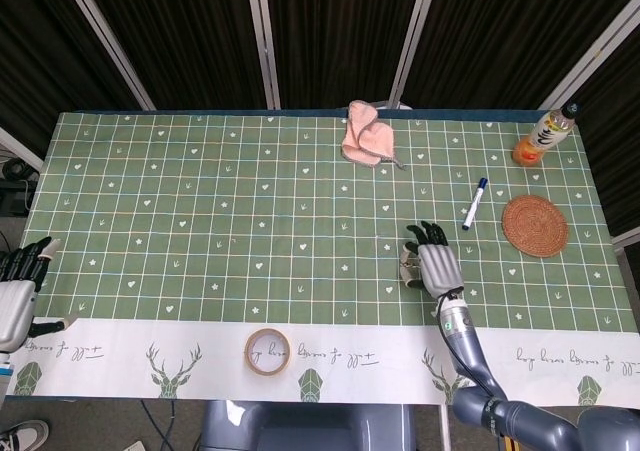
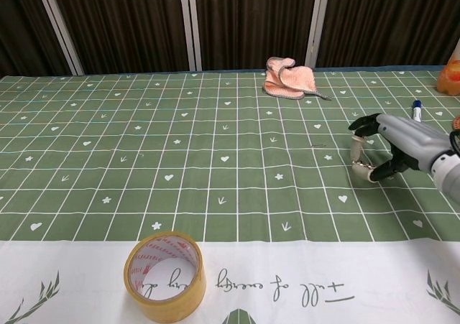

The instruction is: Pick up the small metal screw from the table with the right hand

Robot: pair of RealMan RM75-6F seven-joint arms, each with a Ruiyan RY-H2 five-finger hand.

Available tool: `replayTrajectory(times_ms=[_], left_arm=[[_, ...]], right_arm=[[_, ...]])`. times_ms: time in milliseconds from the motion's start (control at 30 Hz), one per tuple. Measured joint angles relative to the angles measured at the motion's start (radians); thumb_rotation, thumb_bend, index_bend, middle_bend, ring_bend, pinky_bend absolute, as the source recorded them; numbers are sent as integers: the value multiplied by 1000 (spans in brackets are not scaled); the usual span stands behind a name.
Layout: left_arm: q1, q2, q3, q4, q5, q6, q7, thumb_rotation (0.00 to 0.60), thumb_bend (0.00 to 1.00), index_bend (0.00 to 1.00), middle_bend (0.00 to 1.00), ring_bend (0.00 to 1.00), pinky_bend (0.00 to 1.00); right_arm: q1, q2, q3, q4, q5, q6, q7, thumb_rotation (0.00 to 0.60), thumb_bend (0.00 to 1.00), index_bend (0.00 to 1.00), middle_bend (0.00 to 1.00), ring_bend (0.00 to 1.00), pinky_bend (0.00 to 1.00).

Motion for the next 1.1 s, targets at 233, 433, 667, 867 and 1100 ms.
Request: replayTrajectory(times_ms=[233, 433, 667, 867, 1100], left_arm=[[1, -3, 0, 3, 6, 7, 8, 600, 65, 0, 0, 0, 0], [1, -6, 2, 4, 12, 10, 15, 600, 66, 0, 0, 0, 0], [1, -7, 1, 7, 11, 12, 13, 600, 67, 0, 0, 0, 0], [1, -8, 0, 10, 10, 11, 8, 600, 65, 0, 0, 0, 0], [0, -8, -1, 11, 10, 11, 4, 600, 66, 0, 0, 0, 0]], right_arm=[[1, 26, 137, -157, 241, -25, -6, 600, 334, 577, 149, 0, 9], [19, 34, 287, -272, 526, -27, -1, 600, 333, 584, 153, 0, 9], [81, 10, 418, -333, 690, -8, 55, 600, 332, 589, 154, 0, 9], [116, -27, 432, -284, 694, -8, 113, 600, 333, 590, 154, 0, 9], [151, -67, 429, -215, 705, -28, 145, 600, 335, 592, 154, 0, 9]])
